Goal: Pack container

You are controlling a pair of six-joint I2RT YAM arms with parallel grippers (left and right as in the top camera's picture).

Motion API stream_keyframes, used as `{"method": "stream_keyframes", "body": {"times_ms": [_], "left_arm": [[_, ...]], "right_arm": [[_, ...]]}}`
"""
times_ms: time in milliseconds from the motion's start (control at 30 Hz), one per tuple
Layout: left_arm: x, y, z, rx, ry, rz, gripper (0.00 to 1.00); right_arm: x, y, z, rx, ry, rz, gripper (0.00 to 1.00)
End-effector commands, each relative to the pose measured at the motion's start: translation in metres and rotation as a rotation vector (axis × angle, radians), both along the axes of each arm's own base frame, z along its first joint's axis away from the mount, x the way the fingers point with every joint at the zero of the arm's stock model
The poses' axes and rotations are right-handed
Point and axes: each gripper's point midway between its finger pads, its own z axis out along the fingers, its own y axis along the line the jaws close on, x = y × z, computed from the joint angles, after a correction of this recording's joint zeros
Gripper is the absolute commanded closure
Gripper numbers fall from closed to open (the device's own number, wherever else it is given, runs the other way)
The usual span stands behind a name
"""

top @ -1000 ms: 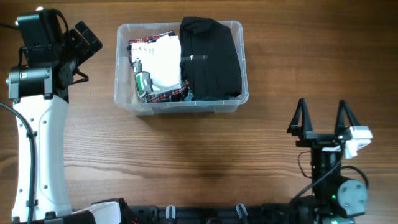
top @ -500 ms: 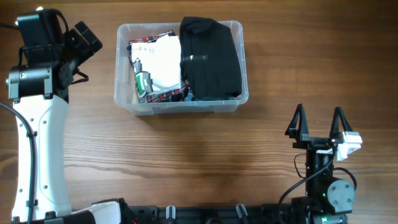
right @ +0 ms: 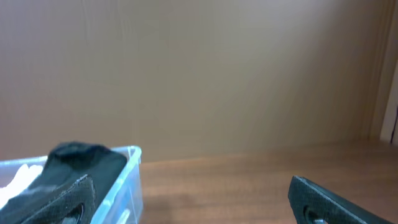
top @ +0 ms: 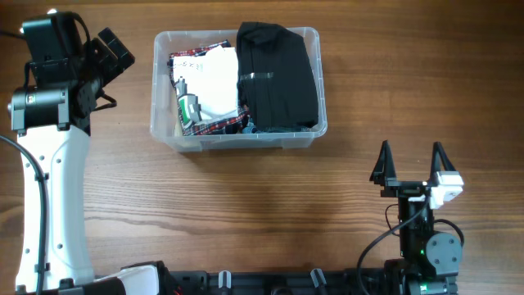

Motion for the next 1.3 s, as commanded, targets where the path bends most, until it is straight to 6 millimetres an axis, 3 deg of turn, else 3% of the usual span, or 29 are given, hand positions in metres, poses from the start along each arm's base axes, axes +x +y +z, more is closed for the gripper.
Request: {"method": "stream_keyframes", "body": {"times_ms": [0, 333, 1267], "left_arm": [[0.0, 0.003, -0.001, 0.007, 0.005, 0.01, 0.0], [0.0, 0.003, -0.001, 0.007, 0.005, 0.01, 0.0], [0.0, 0.003, -0.001, 0.007, 0.005, 0.01, 0.0]], "right_arm": [[0.001, 0.002, -0.012, -0.03, 0.037, 0.009, 0.0], [0.005, 0.002, -0.046, -0.049, 0.162, 0.009, 0.0], [0.005, 0.003, -0.049, -0.063, 0.171, 0.013, 0.0]]}}
